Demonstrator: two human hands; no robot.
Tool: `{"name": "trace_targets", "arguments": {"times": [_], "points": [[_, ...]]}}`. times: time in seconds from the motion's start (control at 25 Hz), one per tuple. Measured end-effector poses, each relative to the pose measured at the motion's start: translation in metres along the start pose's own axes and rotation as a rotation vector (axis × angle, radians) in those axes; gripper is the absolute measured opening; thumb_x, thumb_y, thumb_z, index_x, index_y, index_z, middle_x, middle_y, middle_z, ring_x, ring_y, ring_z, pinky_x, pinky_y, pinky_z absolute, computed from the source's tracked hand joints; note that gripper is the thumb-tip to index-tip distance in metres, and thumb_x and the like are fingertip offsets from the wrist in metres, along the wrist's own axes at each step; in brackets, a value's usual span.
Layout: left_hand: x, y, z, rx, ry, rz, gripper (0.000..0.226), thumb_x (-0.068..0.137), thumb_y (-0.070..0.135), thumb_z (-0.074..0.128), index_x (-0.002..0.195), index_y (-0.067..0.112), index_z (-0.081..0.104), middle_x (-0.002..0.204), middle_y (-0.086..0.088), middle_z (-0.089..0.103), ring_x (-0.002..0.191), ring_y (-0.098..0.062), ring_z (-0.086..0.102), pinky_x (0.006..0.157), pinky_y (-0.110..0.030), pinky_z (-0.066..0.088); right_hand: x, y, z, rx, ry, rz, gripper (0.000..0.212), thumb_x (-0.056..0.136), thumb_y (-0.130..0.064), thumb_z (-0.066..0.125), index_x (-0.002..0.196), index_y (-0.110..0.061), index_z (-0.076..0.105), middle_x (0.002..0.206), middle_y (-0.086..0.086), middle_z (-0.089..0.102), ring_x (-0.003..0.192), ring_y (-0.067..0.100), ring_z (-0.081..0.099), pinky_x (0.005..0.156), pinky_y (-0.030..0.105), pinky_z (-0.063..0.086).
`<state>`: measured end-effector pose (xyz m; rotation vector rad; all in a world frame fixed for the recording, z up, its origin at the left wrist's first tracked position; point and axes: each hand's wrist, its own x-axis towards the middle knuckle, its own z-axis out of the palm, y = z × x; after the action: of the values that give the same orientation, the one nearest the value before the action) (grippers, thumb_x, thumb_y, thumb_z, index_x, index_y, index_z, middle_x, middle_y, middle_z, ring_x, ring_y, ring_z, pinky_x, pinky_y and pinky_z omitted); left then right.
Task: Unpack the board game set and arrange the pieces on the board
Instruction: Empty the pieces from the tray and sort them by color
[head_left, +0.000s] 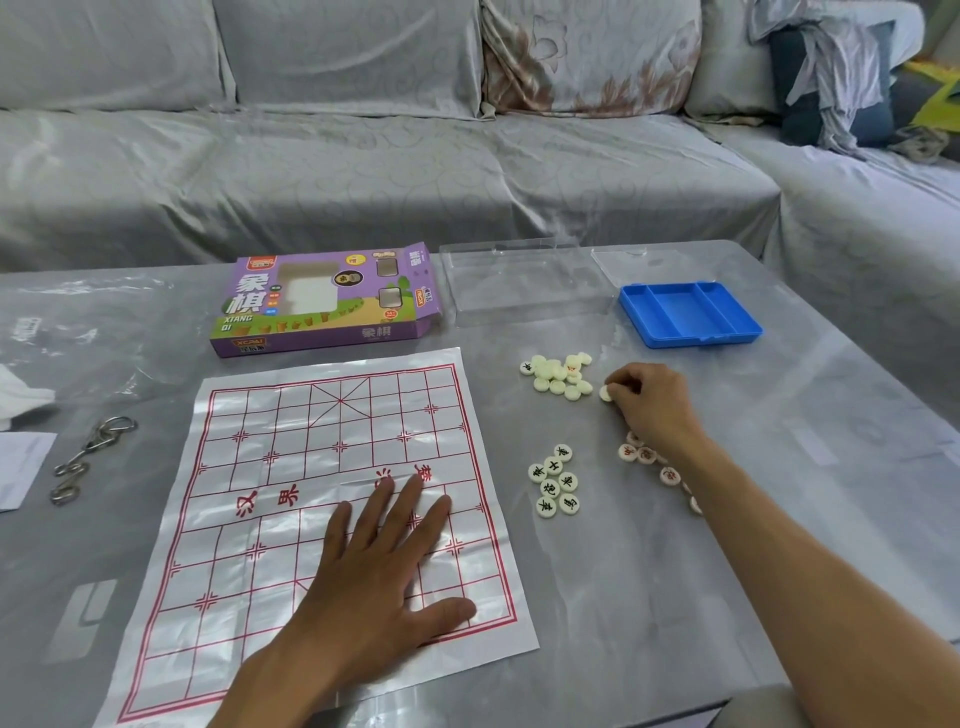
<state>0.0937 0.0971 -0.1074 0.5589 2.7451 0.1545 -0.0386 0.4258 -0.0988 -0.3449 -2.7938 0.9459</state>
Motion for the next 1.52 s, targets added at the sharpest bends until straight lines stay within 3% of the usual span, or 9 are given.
{"name": "trace_targets", "arguments": {"times": [0.12, 0.24, 0.48, 0.68, 0.76, 0.88, 1.0, 1.24, 1.52], "points": [[0.000, 0.000, 0.000, 0.008, 0.002, -0.003, 0.093, 0.057, 0.093, -0.005, 0.137, 0.053, -0.029, 0.144, 0.019, -0.046, 0.131, -0.008, -0.046, 0.115, -0.048, -0.017, 0.002, 0.005, -0.008, 0.119, -0.083, 0.076, 0.011, 0.090, -0.017, 0.065, 0.092, -0.023, 0.074, 0.093, -0.004, 0.070, 0.083, 0.008, 0.063, 0.063, 0.018, 0.046], [0.000, 0.000, 0.001, 0.005, 0.009, -0.005, 0.092, 0.057, 0.093, -0.005, 0.136, 0.054, -0.029, 0.145, 0.019, -0.045, 0.132, -0.009, -0.045, 0.115, -0.048, -0.017, 0.000, 0.007, -0.012, 0.120, -0.120, 0.073, 0.010, 0.088, -0.018, 0.068, 0.092, -0.025, 0.073, 0.092, -0.006, 0.070, 0.083, 0.007, 0.064, 0.074, 0.023, 0.052], [0.000, -0.001, 0.003, -0.007, 0.022, -0.004, 0.092, 0.060, 0.092, 0.000, 0.139, 0.054, -0.025, 0.145, 0.020, -0.043, 0.132, -0.007, -0.046, 0.114, -0.045, -0.018, -0.014, 0.000, -0.029, -0.007, -0.289, -0.175, 0.011, 0.084, -0.017, 0.073, 0.090, -0.026, 0.073, 0.085, -0.011, 0.068, 0.079, 0.004, 0.062, 0.067, 0.015, 0.045], [0.001, 0.000, 0.002, 0.000, 0.025, -0.004, 0.094, 0.056, 0.094, -0.005, 0.139, 0.054, -0.026, 0.144, 0.020, -0.045, 0.132, -0.009, -0.045, 0.114, -0.044, -0.019, -0.011, 0.007, -0.031, 0.018, -0.025, -0.101, 0.019, 0.091, -0.012, 0.061, 0.094, -0.030, 0.067, 0.091, -0.010, 0.065, 0.083, 0.004, 0.060, 0.078, 0.023, 0.051], [0.000, 0.000, 0.002, -0.002, 0.022, -0.003, 0.093, 0.056, 0.094, -0.004, 0.137, 0.055, -0.027, 0.145, 0.020, -0.044, 0.133, -0.009, -0.045, 0.114, -0.044, -0.018, -0.016, 0.006, -0.031, 0.008, -0.090, -0.128, 0.014, 0.090, -0.021, 0.064, 0.100, -0.031, 0.067, 0.094, -0.013, 0.063, 0.084, 0.002, 0.059, 0.078, 0.023, 0.051], [0.001, -0.001, 0.002, -0.029, 0.035, 0.001, 0.094, 0.058, 0.094, -0.002, 0.141, 0.054, -0.021, 0.146, 0.021, -0.042, 0.132, -0.007, -0.044, 0.113, -0.044, -0.019, -0.020, -0.001, -0.024, -0.112, -0.306, -0.228, 0.012, 0.085, -0.031, 0.070, 0.097, -0.032, 0.068, 0.098, -0.015, 0.059, 0.090, 0.004, 0.056, 0.078, 0.023, 0.047], [0.000, -0.001, 0.002, -0.011, 0.031, 0.001, 0.094, 0.057, 0.094, -0.004, 0.140, 0.054, -0.024, 0.146, 0.020, -0.043, 0.132, -0.007, -0.044, 0.114, -0.045, -0.018, -0.011, -0.003, -0.027, -0.331, -0.254, -0.178, 0.003, 0.084, -0.030, 0.068, 0.085, -0.027, 0.067, 0.097, -0.007, 0.059, 0.089, 0.010, 0.054, 0.080, 0.029, 0.048], [0.000, 0.000, 0.002, 0.003, 0.016, -0.002, 0.091, 0.058, 0.093, -0.004, 0.137, 0.055, -0.028, 0.144, 0.020, -0.045, 0.131, -0.008, -0.046, 0.115, -0.047, -0.017, -0.008, -0.010, -0.002, -0.313, -0.241, -0.302, 0.037, 0.090, -0.021, 0.058, 0.126, -0.025, 0.057, 0.126, -0.004, 0.056, 0.111, 0.020, 0.052, 0.096, 0.038, 0.044], [0.001, -0.002, 0.003, 0.011, 0.014, 0.001, 0.090, 0.061, 0.092, 0.000, 0.138, 0.054, -0.028, 0.145, 0.019, -0.045, 0.132, -0.008, -0.046, 0.115, -0.048, -0.017, -0.006, -0.007, -0.004, -0.050, -0.154, -0.116, 0.012, 0.091, -0.017, 0.063, 0.094, -0.015, 0.074, 0.091, -0.002, 0.068, 0.084, 0.013, 0.061, 0.075, 0.024, 0.044]]}}
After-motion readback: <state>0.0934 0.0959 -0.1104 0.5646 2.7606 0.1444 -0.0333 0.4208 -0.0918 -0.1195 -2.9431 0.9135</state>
